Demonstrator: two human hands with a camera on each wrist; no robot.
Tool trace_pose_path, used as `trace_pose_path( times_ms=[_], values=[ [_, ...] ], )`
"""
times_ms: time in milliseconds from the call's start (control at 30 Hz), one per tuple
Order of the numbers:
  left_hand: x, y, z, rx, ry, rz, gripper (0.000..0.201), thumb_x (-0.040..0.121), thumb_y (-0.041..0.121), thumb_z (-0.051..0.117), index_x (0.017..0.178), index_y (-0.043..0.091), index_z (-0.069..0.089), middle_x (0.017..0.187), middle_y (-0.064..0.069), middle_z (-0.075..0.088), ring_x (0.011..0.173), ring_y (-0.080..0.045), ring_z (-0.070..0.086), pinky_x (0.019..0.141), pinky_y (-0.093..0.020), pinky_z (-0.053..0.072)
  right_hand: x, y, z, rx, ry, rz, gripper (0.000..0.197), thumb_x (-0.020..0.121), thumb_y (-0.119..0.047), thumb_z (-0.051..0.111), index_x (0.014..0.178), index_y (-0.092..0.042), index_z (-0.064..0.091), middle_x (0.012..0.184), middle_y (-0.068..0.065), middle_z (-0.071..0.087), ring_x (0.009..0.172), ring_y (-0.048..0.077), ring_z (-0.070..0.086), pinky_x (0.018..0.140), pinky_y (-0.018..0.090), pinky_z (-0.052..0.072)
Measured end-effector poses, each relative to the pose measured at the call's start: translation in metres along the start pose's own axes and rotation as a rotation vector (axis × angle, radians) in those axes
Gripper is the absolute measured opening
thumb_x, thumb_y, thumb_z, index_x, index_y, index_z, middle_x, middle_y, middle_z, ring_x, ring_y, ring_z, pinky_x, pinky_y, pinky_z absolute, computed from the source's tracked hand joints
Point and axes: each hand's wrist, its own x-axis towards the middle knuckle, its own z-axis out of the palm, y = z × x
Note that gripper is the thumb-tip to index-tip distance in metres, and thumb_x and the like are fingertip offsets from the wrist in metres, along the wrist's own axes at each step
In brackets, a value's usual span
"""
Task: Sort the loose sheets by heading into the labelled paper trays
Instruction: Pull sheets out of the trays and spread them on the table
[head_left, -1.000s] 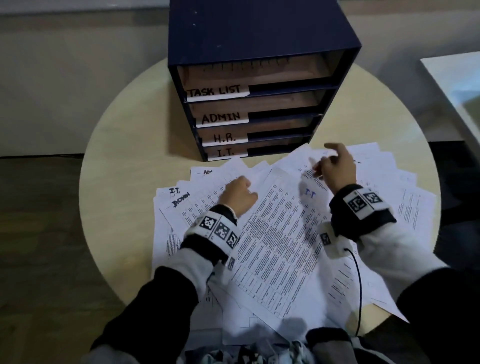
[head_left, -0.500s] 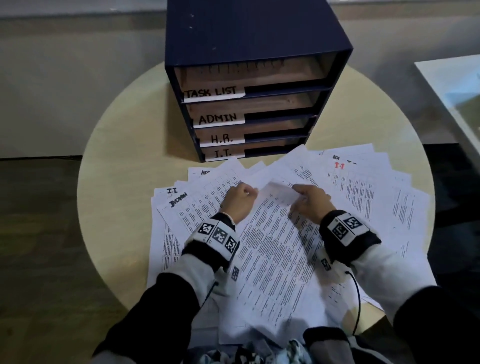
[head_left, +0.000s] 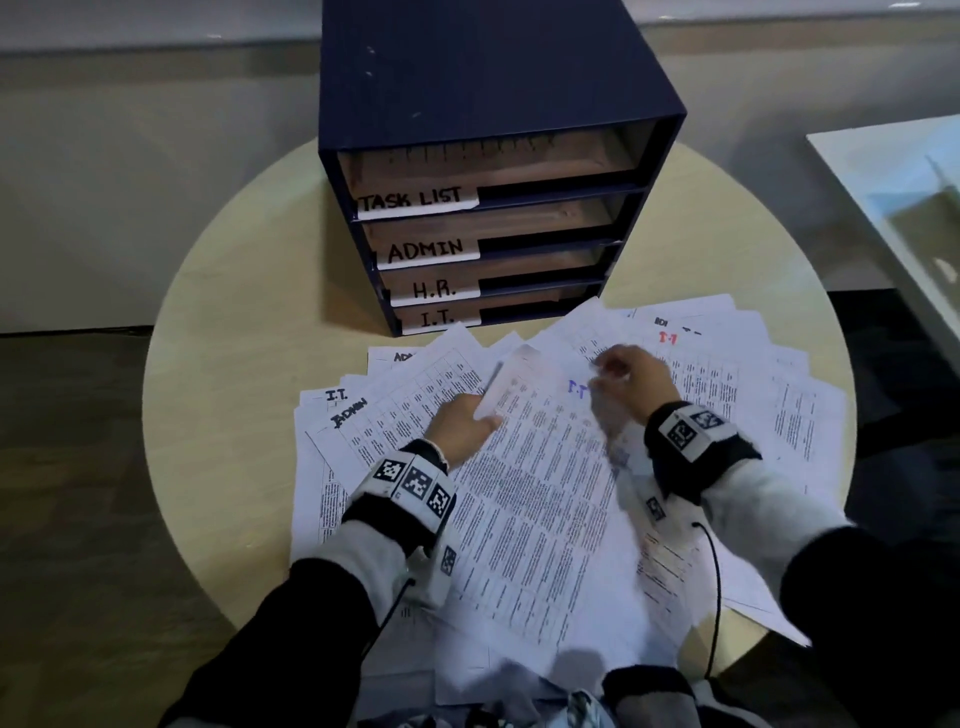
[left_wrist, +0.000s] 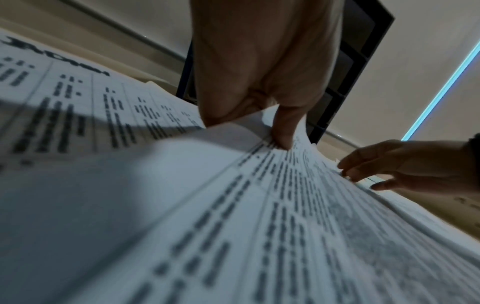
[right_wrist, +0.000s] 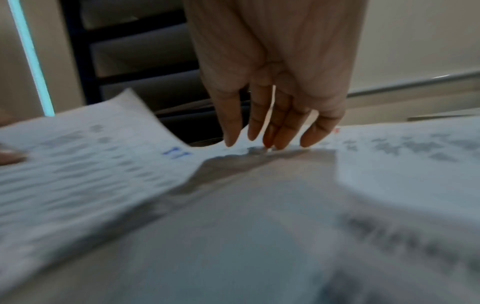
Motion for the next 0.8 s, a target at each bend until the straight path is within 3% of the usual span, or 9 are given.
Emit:
trace_pose_path(
  times_ms=[100, 167, 233, 333, 467, 533, 633, 733, 800],
  values=[
    [0.002, 0.001, -0.006, 0.019, 0.041, -0.046, 0.032, 0.096, 0.02, 0.048, 0.112, -0.006, 0.058, 0.102, -0.02, 0.062, 0.082, -0.024, 0.054, 0.068, -0.028, 0.046, 0.031, 0.011, -0.023, -0.229, 0.07, 0.104, 0.042, 0.08, -0.015, 0.068, 0.119, -0.015, 0.055, 0.131, 0.009, 0.048, 0.122, 0.031, 0.043, 0.101, 0.045, 0.038],
    [0.003, -0.001, -0.007, -0.001, 0.062, -0.054, 0.033, 0.096, 0.02, 0.049, 0.112, -0.008, 0.057, 0.112, -0.023, 0.061, 0.09, -0.031, 0.058, 0.08, -0.032, 0.048, 0.042, 0.016, -0.037, -0.355, -0.006, 0.185, 0.06, 0.074, -0.023, 0.075, 0.127, -0.02, 0.047, 0.137, 0.005, 0.041, 0.127, 0.028, 0.036, 0.102, 0.047, 0.031],
    [0.003, -0.002, -0.007, -0.022, 0.068, -0.062, 0.033, 0.096, 0.02, 0.049, 0.113, -0.007, 0.057, 0.118, -0.024, 0.059, 0.095, -0.033, 0.059, 0.077, -0.03, 0.047, 0.047, 0.019, -0.044, -0.427, -0.047, 0.202, 0.066, 0.071, -0.03, 0.077, 0.128, -0.022, 0.045, 0.136, 0.004, 0.041, 0.128, 0.026, 0.035, 0.102, 0.047, 0.027],
    [0.003, -0.002, -0.005, -0.05, 0.083, -0.076, 0.035, 0.096, 0.019, 0.049, 0.115, -0.009, 0.056, 0.123, -0.025, 0.058, 0.105, -0.036, 0.059, 0.087, -0.035, 0.046, 0.048, 0.024, -0.041, -0.444, 0.014, 0.146, 0.061, 0.07, -0.03, 0.078, 0.123, -0.023, 0.051, 0.132, 0.005, 0.041, 0.126, 0.026, 0.036, 0.101, 0.044, 0.028],
    [0.002, -0.003, -0.004, -0.054, 0.099, -0.068, 0.035, 0.097, 0.018, 0.047, 0.116, -0.011, 0.053, 0.124, -0.026, 0.056, 0.093, -0.032, 0.059, 0.08, -0.032, 0.045, 0.04, 0.022, -0.042, -0.491, 0.065, 0.124, 0.048, 0.073, -0.023, 0.073, 0.117, -0.021, 0.053, 0.124, 0.009, 0.048, 0.121, 0.028, 0.039, 0.098, 0.042, 0.027],
    [0.002, -0.005, -0.003, -0.068, 0.101, -0.064, 0.034, 0.097, 0.018, 0.047, 0.118, -0.007, 0.054, 0.124, -0.024, 0.057, 0.091, -0.028, 0.058, 0.077, -0.029, 0.044, 0.036, 0.017, -0.045, -0.504, 0.106, 0.116, 0.018, 0.08, -0.013, 0.055, 0.096, -0.021, 0.06, 0.103, 0.01, 0.057, 0.112, 0.029, 0.047, 0.091, 0.039, 0.025],
    [0.0, -0.008, -0.001, -0.084, 0.117, -0.067, 0.033, 0.097, 0.019, 0.046, 0.121, -0.001, 0.055, 0.124, -0.021, 0.058, 0.109, -0.031, 0.057, 0.09, -0.034, 0.045, 0.023, 0.002, -0.05, -0.519, 0.172, 0.064, 0.017, 0.081, -0.01, 0.044, 0.069, -0.016, 0.055, 0.081, 0.007, 0.056, 0.099, 0.029, 0.053, 0.086, 0.039, 0.023],
    [-0.001, -0.008, 0.002, -0.087, 0.137, -0.073, 0.032, 0.097, 0.02, 0.046, 0.122, 0.0, 0.055, 0.124, -0.02, 0.059, 0.112, -0.033, 0.057, 0.094, -0.039, 0.045, 0.008, -0.022, -0.061, -0.52, 0.328, -0.091, 0.019, 0.084, -0.01, 0.047, 0.08, -0.014, 0.065, 0.088, 0.009, 0.061, 0.1, 0.029, 0.052, 0.1, 0.046, 0.019],
    [-0.002, -0.007, 0.003, -0.08, 0.142, -0.07, 0.032, 0.097, 0.019, 0.046, 0.121, 0.0, 0.055, 0.122, -0.02, 0.059, 0.11, -0.034, 0.057, 0.093, -0.038, 0.045, -0.003, -0.047, -0.071, -0.5, 0.425, -0.221, 0.019, 0.087, -0.011, 0.049, 0.087, -0.011, 0.068, 0.092, 0.009, 0.063, 0.101, 0.028, 0.052, 0.103, 0.048, 0.016]
  ],
)
